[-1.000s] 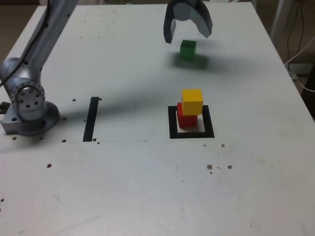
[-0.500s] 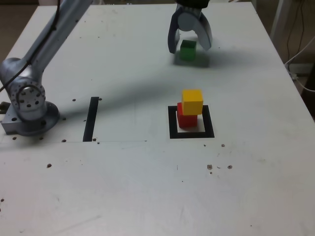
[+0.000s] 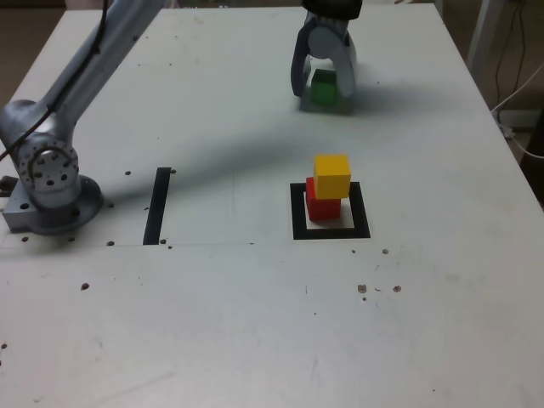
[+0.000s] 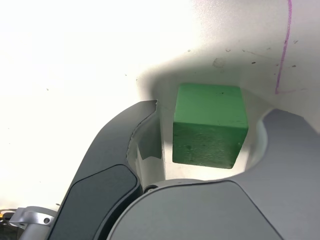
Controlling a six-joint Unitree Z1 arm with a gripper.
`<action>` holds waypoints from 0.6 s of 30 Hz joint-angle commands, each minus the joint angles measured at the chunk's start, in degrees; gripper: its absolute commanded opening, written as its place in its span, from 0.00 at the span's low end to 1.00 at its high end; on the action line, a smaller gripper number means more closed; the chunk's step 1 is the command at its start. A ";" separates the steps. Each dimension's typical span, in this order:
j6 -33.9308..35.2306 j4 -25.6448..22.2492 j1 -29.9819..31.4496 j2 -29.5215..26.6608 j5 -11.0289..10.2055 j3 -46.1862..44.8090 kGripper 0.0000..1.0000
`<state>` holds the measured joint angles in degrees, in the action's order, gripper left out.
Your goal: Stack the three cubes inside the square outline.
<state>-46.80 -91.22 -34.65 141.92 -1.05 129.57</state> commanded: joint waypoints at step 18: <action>1.85 -1.80 1.66 -3.71 0.35 -0.62 0.23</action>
<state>-45.57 -91.30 -33.52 139.73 -0.80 129.20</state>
